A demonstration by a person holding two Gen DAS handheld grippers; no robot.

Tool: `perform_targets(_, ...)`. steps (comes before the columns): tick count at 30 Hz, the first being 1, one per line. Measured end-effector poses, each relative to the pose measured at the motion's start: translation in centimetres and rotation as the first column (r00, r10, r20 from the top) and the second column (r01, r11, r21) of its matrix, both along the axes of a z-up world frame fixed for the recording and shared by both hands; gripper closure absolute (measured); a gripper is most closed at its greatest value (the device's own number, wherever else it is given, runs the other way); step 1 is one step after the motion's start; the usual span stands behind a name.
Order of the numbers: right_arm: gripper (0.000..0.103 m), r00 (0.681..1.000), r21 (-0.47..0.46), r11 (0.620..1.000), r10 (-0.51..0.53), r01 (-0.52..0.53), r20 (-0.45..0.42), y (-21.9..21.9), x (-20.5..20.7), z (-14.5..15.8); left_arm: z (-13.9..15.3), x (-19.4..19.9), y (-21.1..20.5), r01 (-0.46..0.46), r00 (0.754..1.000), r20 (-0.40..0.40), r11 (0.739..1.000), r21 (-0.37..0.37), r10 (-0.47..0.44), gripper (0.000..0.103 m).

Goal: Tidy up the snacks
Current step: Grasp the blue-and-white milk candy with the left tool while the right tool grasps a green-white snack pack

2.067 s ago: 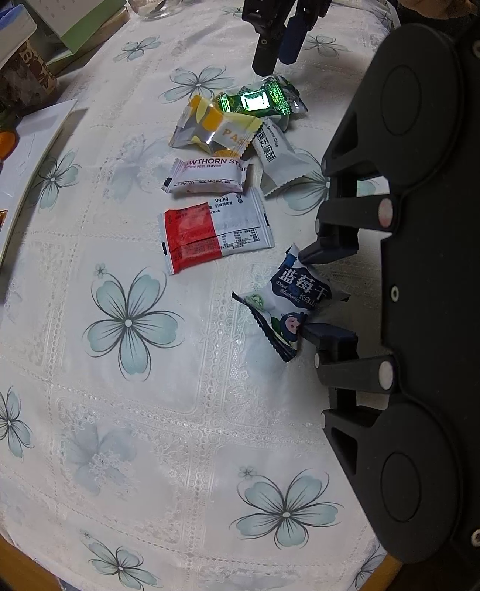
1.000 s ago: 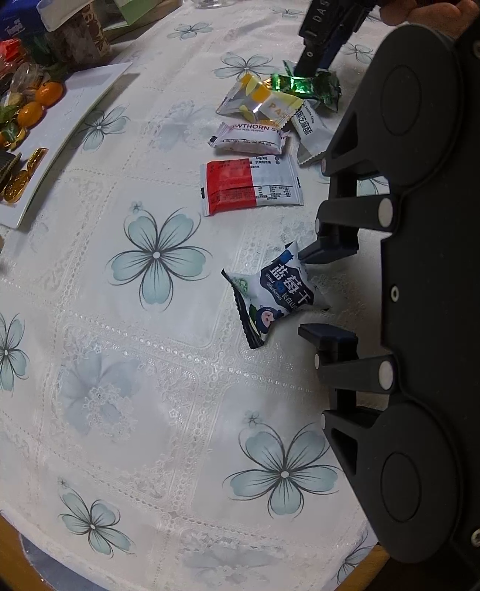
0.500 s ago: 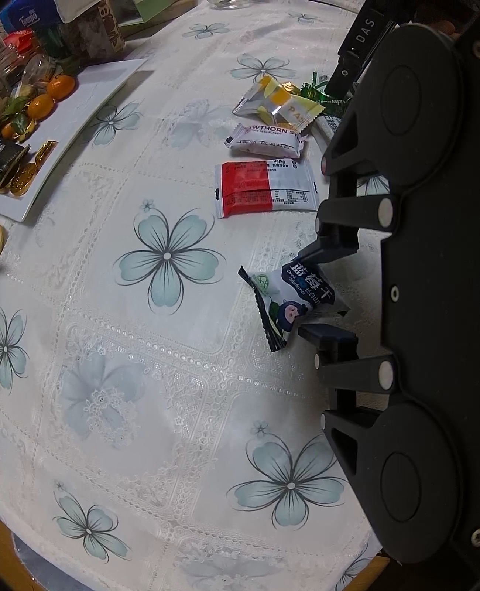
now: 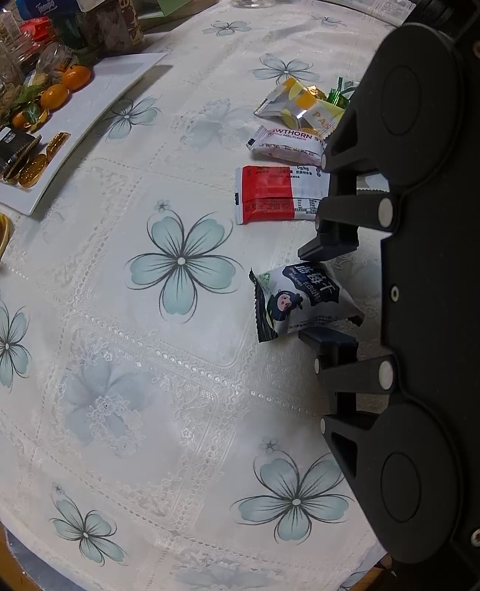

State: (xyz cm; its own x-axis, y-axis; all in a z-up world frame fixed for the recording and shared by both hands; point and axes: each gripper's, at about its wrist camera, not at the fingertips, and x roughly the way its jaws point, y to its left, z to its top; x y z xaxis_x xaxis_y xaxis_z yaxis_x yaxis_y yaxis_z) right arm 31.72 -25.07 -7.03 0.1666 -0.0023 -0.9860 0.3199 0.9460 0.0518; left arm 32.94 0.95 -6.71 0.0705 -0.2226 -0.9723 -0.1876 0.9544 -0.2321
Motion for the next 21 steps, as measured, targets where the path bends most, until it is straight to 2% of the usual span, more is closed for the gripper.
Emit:
perform_targets(7, 0.068, 0.999, 0.069, 0.997, -0.046, 0.046, -0.007, -1.4, -0.3, 0.5, 1.0, -0.4, -0.5, 0.026, 0.998, 0.059, 1.0, 0.002, -0.026, 0.068)
perform_targets(13, 0.068, 0.993, 0.088, 0.99, -0.115, 0.111, 0.037, -3.4, -0.7, 2.1, 2.2, -0.9, -0.6, 0.05, 0.996, 0.076, 0.999, -0.011, -0.049, 0.073)
perform_targets(14, 0.068, 0.992, 0.095, 0.988, -0.122, 0.118, 0.043, -3.6, -0.8, 2.3, 2.4, -1.0, -0.7, 0.058, 0.995, 0.081, 0.998, -0.009, -0.057, 0.077)
perform_targets(21, 0.068, 0.986, 0.132, 0.984, -0.136, 0.122, 0.102, -4.6, -2.1, 4.1, 3.3, -2.4, -1.2, 0.116, 0.989, 0.092, 0.993, -0.014, -0.114, 0.077)
